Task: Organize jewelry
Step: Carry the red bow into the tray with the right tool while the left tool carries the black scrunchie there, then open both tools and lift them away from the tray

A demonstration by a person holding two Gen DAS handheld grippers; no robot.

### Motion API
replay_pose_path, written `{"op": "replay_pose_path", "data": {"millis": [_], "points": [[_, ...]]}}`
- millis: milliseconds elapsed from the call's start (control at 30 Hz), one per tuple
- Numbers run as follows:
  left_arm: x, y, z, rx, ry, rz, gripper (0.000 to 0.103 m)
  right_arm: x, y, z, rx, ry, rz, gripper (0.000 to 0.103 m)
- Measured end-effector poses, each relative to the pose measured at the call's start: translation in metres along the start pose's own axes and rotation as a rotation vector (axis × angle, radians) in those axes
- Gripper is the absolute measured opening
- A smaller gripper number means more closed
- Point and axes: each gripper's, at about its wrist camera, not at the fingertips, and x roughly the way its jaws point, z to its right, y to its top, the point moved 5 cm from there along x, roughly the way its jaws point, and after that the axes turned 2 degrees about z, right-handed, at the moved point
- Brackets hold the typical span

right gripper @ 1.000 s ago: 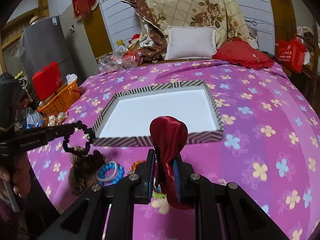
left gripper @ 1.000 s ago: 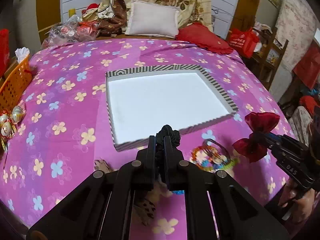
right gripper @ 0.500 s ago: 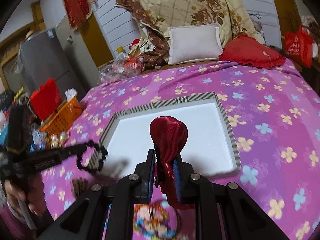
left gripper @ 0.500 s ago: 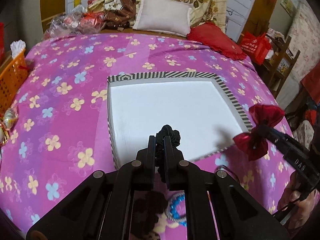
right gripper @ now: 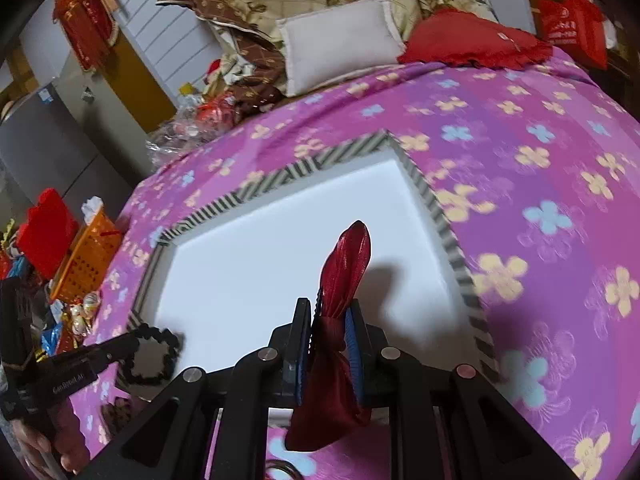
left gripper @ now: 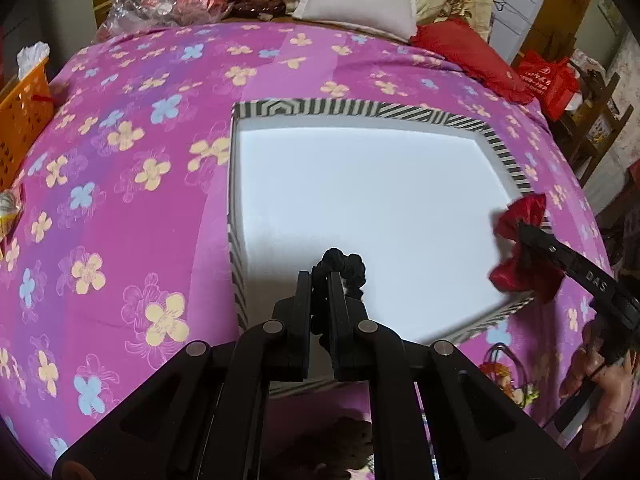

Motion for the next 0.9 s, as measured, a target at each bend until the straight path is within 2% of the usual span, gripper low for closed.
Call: {"op": "replay_pose_path", "data": {"millis": [267, 333, 367, 400, 433, 467, 567, 600, 633, 700, 833, 900], "points": [[0.012, -0.008, -0.011, -0.029, 0.028, -0.030, 0.006, -0.002, -0.012, 0.006, -0.035, -0.049, -0.013, 0.017], [0.013, -0.008, -0.014, -0.036, 0.044, -0.028, 0.006, -0.002, -0.011, 0.005, -0.044, -0.079, -0.015, 0.020], [0.012, -0.009, -0.015, -0.040, 0.037, -0.026, 0.007, -0.003, -0.012, 0.004, -0.053, -0.091, -0.012, 0.031], [0.011, -0.009, -0.015, -0.041, 0.037, -0.028, 0.007, -0.005, -0.011, 0.003, -0.065, -0.099, -0.004, 0.050], [0.010, -0.010, -0.014, -0.038, 0.041, -0.026, 0.008, -0.008, -0.012, 0.002, -0.080, -0.120, 0.009, 0.059], [0.009, -0.010, -0.014, -0.032, 0.045, -0.023, 0.009, -0.010, -0.013, 0.001, -0.089, -0.128, 0.015, 0.065], [0.000, -0.012, -0.007, 0.000, 0.035, -0.005, 0.029, -0.019, -0.017, -0.003, -0.095, -0.119, 0.028, 0.065], [-0.006, -0.013, -0.004, 0.009, 0.042, 0.013, 0.045, -0.024, -0.018, -0.005, -0.089, -0.110, 0.035, 0.065], [-0.012, -0.013, -0.001, 0.016, 0.037, 0.034, 0.053, -0.029, -0.019, -0.007, -0.082, -0.097, 0.045, 0.065], [-0.024, -0.013, 0.004, 0.032, 0.048, 0.067, 0.062, -0.042, -0.019, -0.012, -0.082, -0.084, 0.075, 0.065], [-0.048, -0.015, 0.011, 0.055, 0.067, 0.120, 0.064, -0.067, -0.024, -0.029, -0.119, -0.073, 0.102, 0.066], [-0.056, -0.018, 0.011, 0.051, 0.064, 0.131, 0.064, -0.078, -0.029, -0.036, -0.134, -0.070, 0.112, 0.072]]}}
